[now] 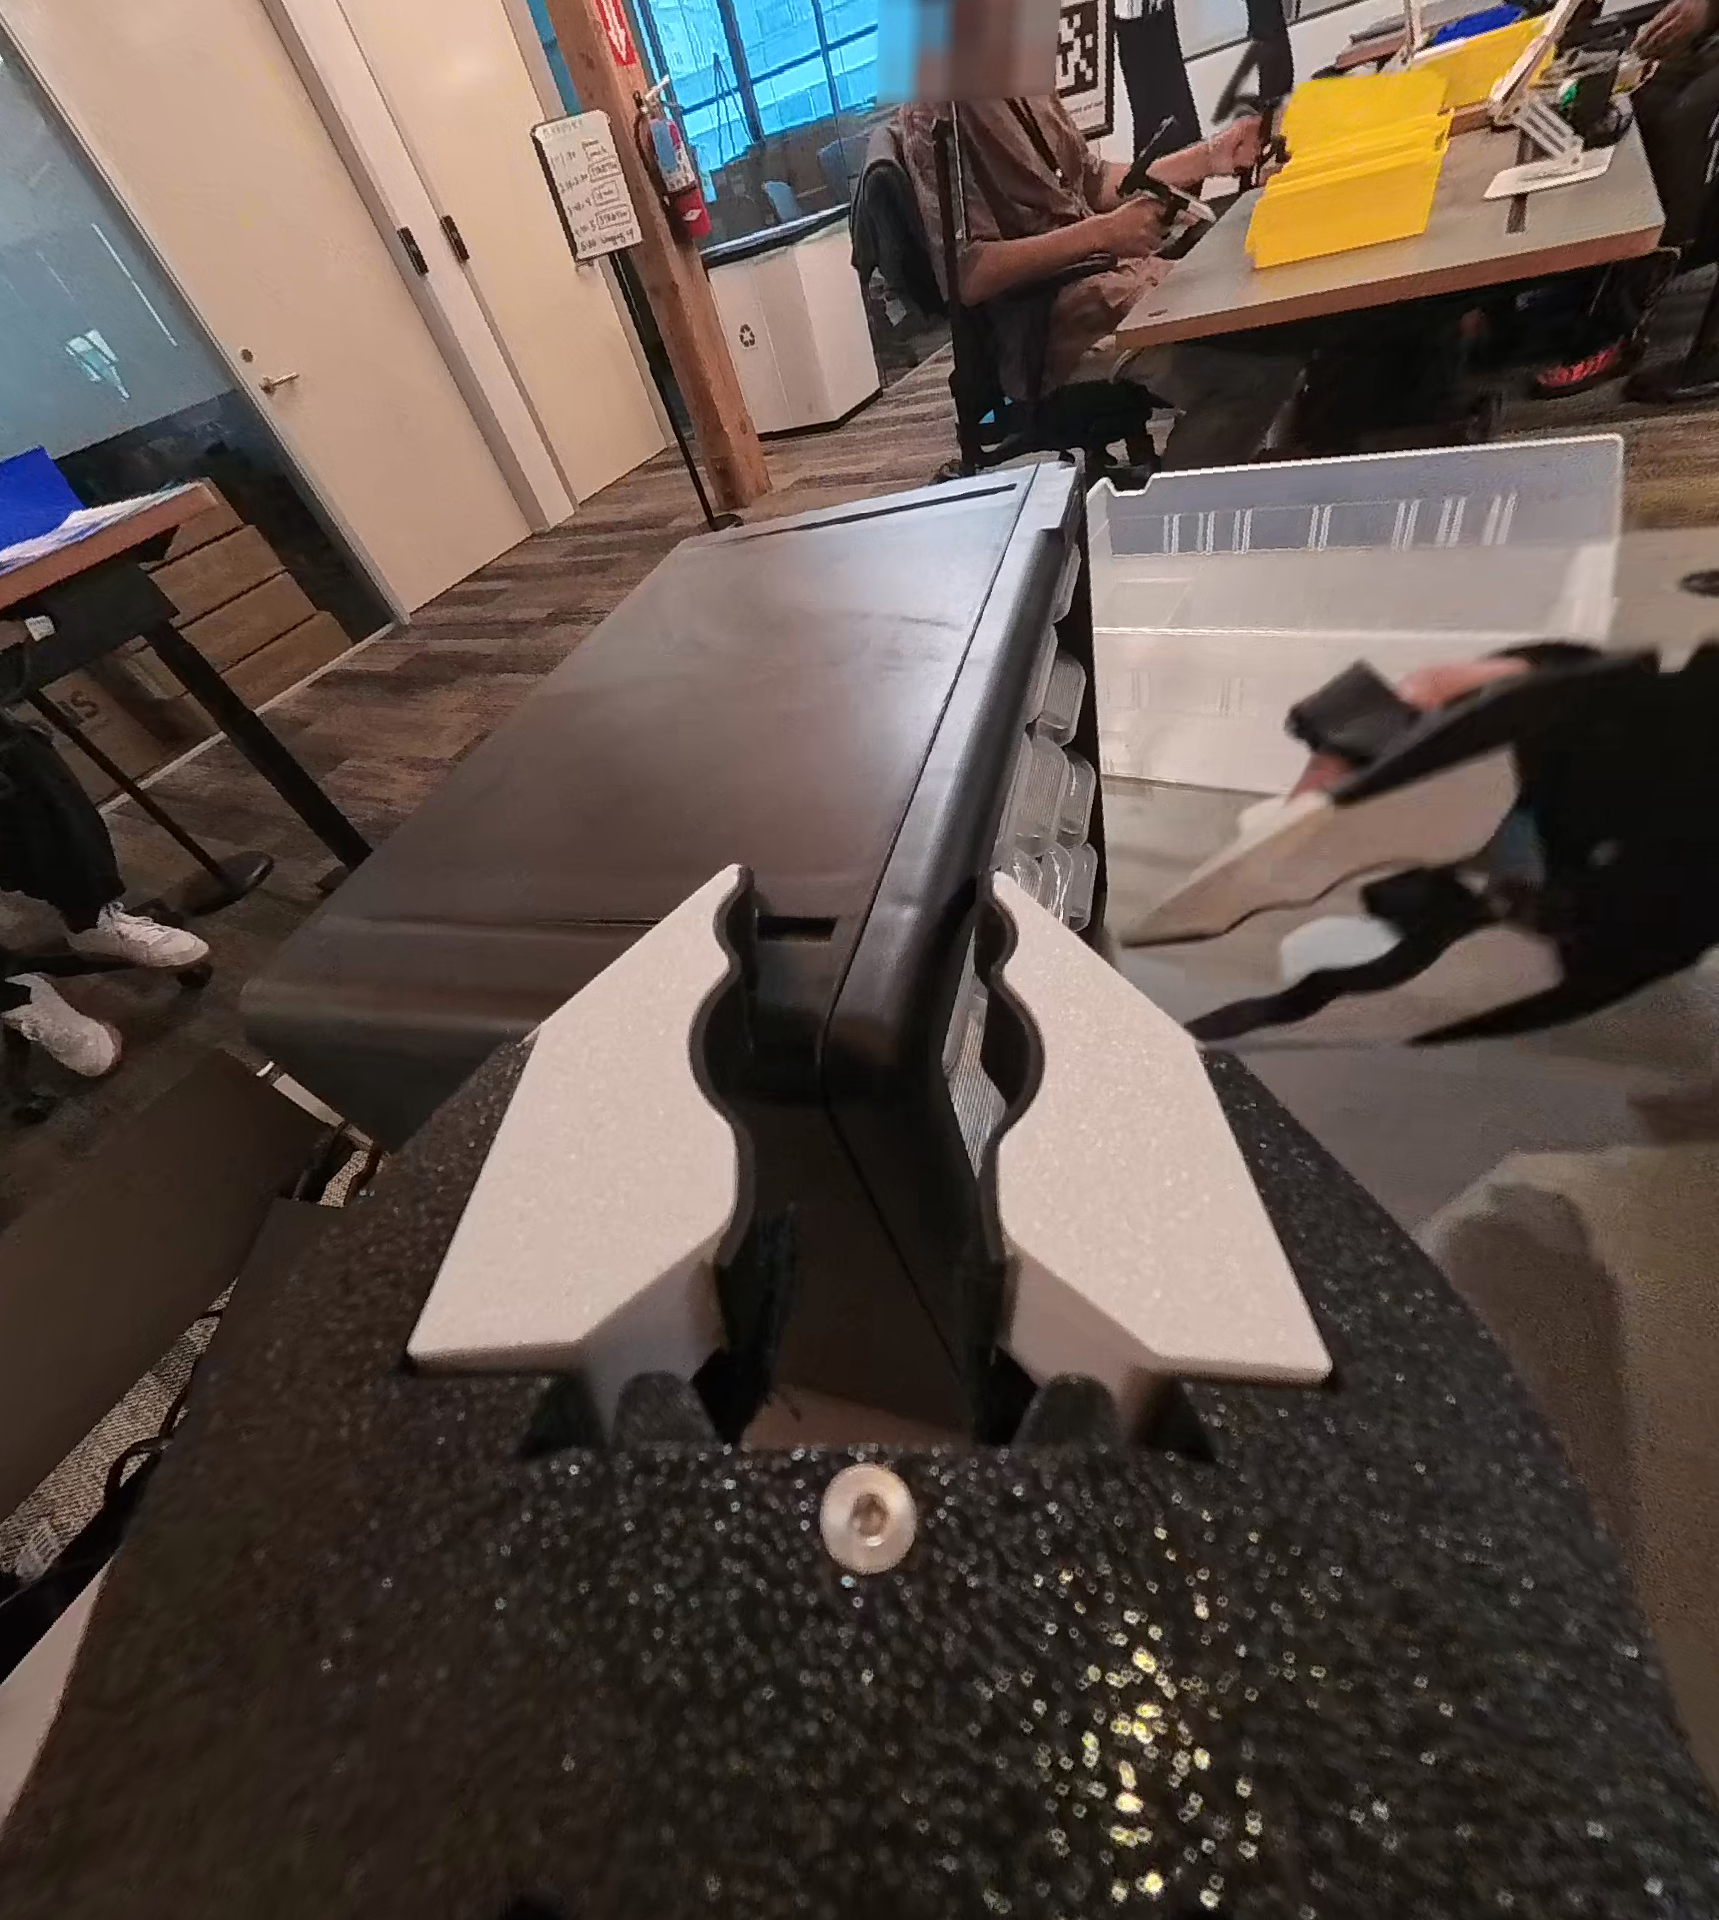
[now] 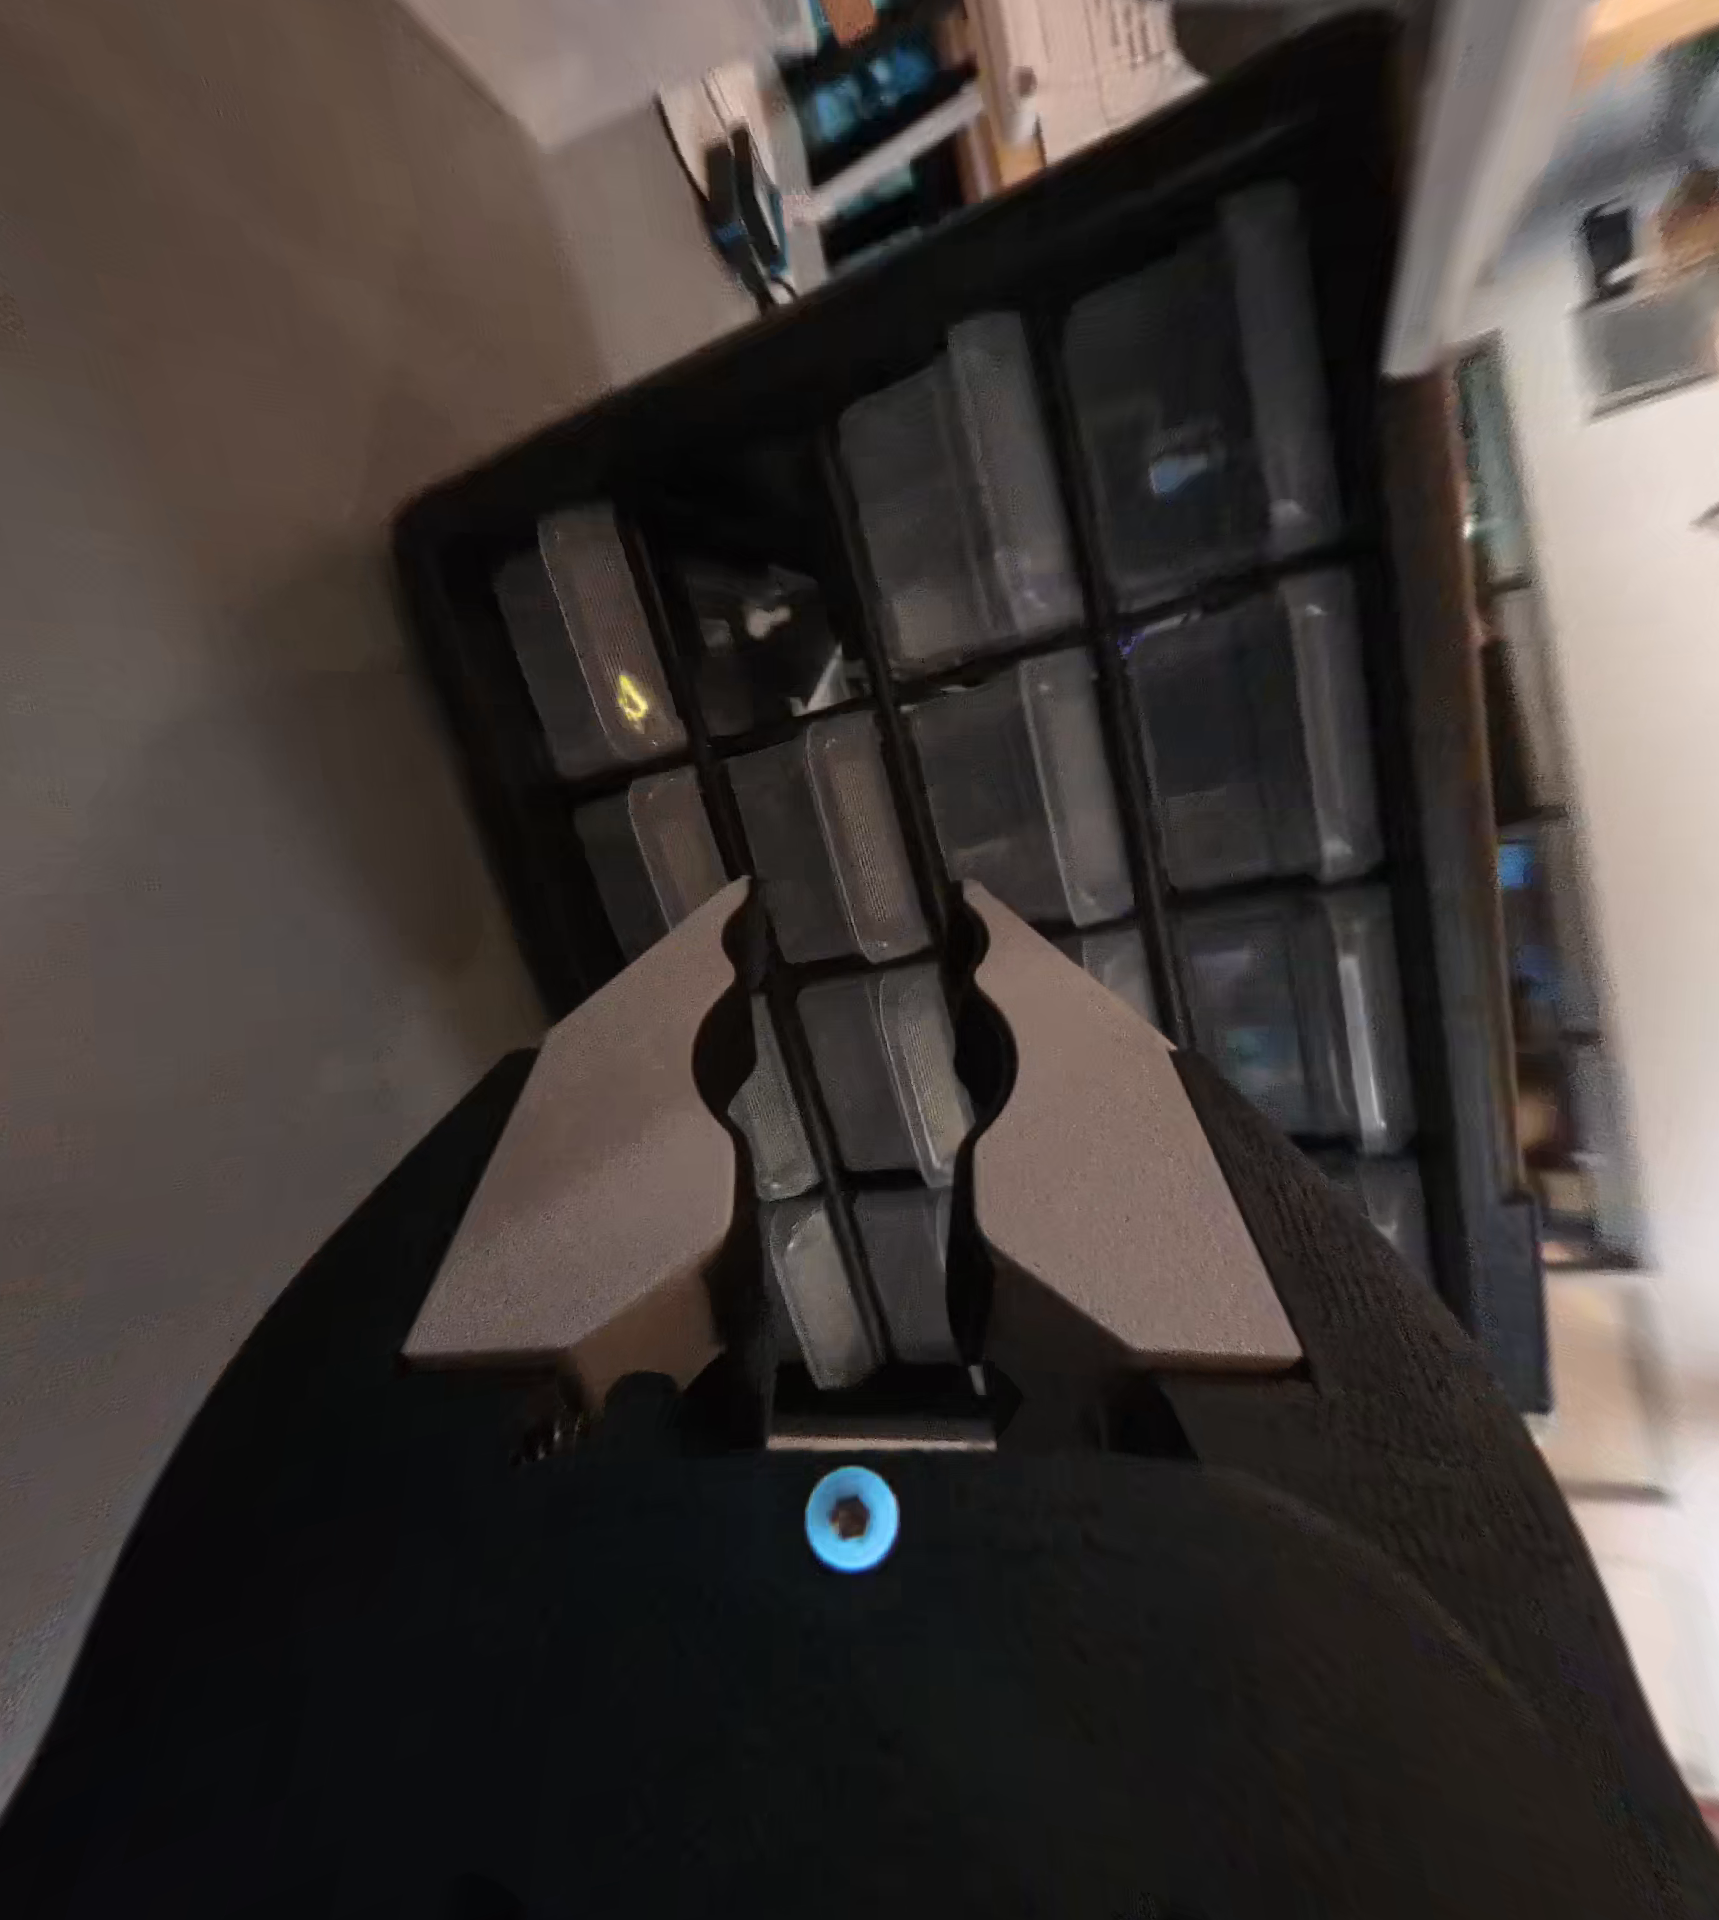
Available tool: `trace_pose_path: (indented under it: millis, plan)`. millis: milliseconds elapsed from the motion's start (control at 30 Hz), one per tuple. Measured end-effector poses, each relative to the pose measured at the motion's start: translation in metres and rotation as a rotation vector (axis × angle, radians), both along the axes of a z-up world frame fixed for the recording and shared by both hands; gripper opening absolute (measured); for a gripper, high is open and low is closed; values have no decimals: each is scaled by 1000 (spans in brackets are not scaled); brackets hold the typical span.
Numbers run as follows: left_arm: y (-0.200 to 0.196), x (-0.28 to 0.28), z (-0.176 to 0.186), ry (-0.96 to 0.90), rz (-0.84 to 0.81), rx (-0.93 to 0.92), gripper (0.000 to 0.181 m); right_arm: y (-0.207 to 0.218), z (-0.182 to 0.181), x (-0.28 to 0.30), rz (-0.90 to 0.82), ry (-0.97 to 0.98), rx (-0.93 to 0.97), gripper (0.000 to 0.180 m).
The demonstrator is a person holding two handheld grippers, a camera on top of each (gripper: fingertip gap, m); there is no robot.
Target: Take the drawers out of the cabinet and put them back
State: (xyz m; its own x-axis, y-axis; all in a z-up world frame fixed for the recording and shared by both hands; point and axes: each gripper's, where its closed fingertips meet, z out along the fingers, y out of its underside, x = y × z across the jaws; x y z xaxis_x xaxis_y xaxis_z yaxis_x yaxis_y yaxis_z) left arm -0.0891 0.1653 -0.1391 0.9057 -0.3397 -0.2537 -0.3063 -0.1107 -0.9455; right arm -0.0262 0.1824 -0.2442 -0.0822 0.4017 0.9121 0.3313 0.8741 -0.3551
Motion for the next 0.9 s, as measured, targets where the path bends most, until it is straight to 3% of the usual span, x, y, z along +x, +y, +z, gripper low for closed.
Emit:
trace_pose_path:
  millis: [33, 500, 600, 900]
  plan:
    - [0, 0, 0, 1, 0, 0, 40, 0, -5, -6, -9, 18, 65, 33]
    - [0, 0, 0, 4, 1, -3, 40, 15, -11, -33, -124, 66, 403, 17]
    - [0, 0, 0, 4, -1, -2, 40, 14, -8, -31, -135, 92, 425, 8]
    - [0, 0, 0, 1, -4, 0, 40, 1, -8, -7, -135, 93, 415, 8]
